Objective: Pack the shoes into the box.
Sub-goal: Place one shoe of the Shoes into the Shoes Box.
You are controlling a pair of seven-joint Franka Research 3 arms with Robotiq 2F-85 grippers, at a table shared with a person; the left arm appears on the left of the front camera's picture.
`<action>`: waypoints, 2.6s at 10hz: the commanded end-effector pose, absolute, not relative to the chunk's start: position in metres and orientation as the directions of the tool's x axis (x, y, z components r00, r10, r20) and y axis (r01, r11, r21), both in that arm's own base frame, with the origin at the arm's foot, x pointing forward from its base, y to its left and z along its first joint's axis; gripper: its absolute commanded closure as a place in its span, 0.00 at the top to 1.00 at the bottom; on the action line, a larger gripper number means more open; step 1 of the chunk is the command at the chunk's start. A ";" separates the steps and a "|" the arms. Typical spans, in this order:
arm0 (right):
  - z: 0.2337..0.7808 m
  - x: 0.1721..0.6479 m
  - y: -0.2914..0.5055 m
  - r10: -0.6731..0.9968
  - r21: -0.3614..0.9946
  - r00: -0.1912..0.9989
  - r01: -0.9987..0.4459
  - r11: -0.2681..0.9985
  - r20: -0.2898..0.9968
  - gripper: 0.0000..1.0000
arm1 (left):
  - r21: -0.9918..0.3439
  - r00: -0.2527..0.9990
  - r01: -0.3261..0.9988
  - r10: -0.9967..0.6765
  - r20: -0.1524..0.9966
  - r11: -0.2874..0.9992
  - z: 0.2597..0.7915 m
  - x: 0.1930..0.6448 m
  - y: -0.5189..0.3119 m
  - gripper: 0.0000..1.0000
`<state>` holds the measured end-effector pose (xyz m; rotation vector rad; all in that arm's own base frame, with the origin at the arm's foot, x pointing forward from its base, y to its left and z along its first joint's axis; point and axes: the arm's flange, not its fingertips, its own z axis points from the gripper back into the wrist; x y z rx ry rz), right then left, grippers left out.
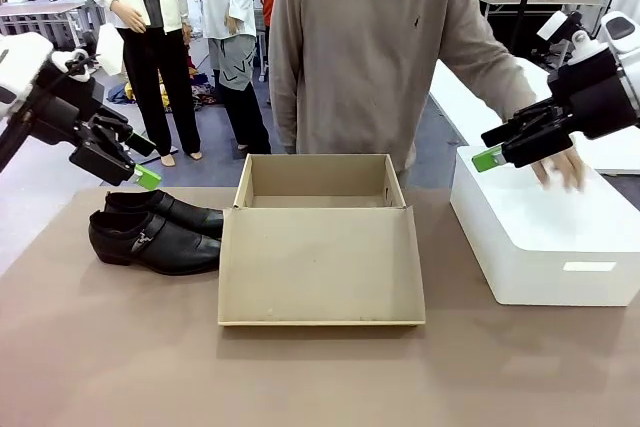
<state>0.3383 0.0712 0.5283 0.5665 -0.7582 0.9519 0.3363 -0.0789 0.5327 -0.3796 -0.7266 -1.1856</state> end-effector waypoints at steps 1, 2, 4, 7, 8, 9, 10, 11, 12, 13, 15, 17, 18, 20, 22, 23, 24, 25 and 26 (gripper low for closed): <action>0.528 0.344 0.069 0.507 0.086 0.330 -0.891 0.445 0.796 1.00 | 0.102 0.168 0.938 -0.693 0.702 0.331 0.533 0.339 -0.077 1.00; 0.528 0.344 0.069 0.507 0.086 0.330 -0.891 0.445 0.796 1.00 | 0.102 0.168 0.938 -0.693 0.702 0.331 0.533 0.339 -0.077 1.00; 0.528 0.344 0.069 0.507 0.086 0.330 -0.891 0.445 0.796 1.00 | 0.102 0.168 0.938 -0.693 0.702 0.331 0.533 0.339 -0.077 1.00; 0.528 0.344 0.069 0.507 0.086 0.330 -0.891 0.445 0.796 1.00 | 0.102 0.168 0.938 -0.693 0.702 0.331 0.533 0.339 -0.077 1.00; 0.528 0.344 0.069 0.507 0.086 0.330 -0.891 0.445 0.796 1.00 | 0.102 0.168 0.938 -0.693 0.702 0.331 0.533 0.339 -0.077 1.00; 0.528 0.344 0.069 0.507 0.086 0.330 -0.891 0.445 0.796 1.00 | 0.102 0.168 0.938 -0.693 0.702 0.331 0.533 0.339 -0.077 1.00; 0.528 0.344 0.069 0.507 0.086 0.330 -0.891 0.445 0.796 1.00 | 0.100 0.187 0.932 -0.697 0.692 0.350 0.533 0.336 -0.078 1.00; 0.528 0.344 0.069 0.507 0.086 0.330 -0.891 0.445 0.796 1.00 | 0.126 0.162 0.940 -0.739 0.654 0.317 0.540 0.346 -0.077 1.00; 0.528 0.344 0.069 0.507 0.086 0.330 -0.891 0.445 0.796 1.00 | 0.115 0.138 0.960 -0.785 0.604 0.257 0.545 0.362 -0.074 1.00; 0.528 0.344 0.069 0.507 0.086 0.330 -0.891 0.445 0.796 1.00 | 0.107 0.127 0.970 -0.832 0.540 0.217 0.550 0.377 -0.072 1.00; 0.528 0.344 0.069 0.507 0.086 0.330 -0.891 0.445 0.796 1.00 | 0.095 0.069 0.988 -0.894 0.443 0.123 0.560 0.407 -0.066 1.00; 0.528 0.344 0.069 0.507 0.086 0.330 -0.891 0.445 0.796 1.00 | 0.098 0.029 0.993 -0.934 0.356 0.068 0.564 0.433 -0.057 1.00; 0.528 0.344 0.069 0.507 0.086 0.330 -0.891 0.445 0.796 1.00 | 0.106 0.029 0.992 -0.946 0.323 0.066 0.565 0.446 -0.053 1.00; 0.528 0.344 0.069 0.507 0.086 0.330 -0.891 0.445 0.796 1.00 | 0.139 0.015 0.989 -0.976 0.218 0.047 0.562 0.470 -0.044 1.00; 0.528 0.344 0.069 0.507 0.086 0.330 -0.891 0.445 0.796 1.00 | 0.162 0.038 0.985 -0.985 0.168 0.066 0.554 0.487 -0.039 1.00; 0.528 0.344 0.069 0.507 0.086 0.330 -0.891 0.445 0.796 1.00 | 0.160 0.051 0.984 -0.988 0.147 0.075 0.549 0.494 -0.035 1.00; 0.528 0.344 0.069 0.507 0.086 0.330 -0.891 0.445 0.796 1.00 | 0.159 0.068 0.983 -0.990 0.127 0.088 0.544 0.500 -0.032 1.00; 0.528 0.344 0.069 0.507 0.086 0.330 -0.891 0.445 0.796 1.00 | 0.158 0.088 0.982 -0.990 0.111 0.104 0.540 0.504 -0.029 1.00; 0.528 0.344 0.069 0.507 0.086 0.330 -0.891 0.445 0.796 1.00 | 0.150 0.112 0.981 -0.988 0.107 0.127 0.539 0.506 -0.027 1.00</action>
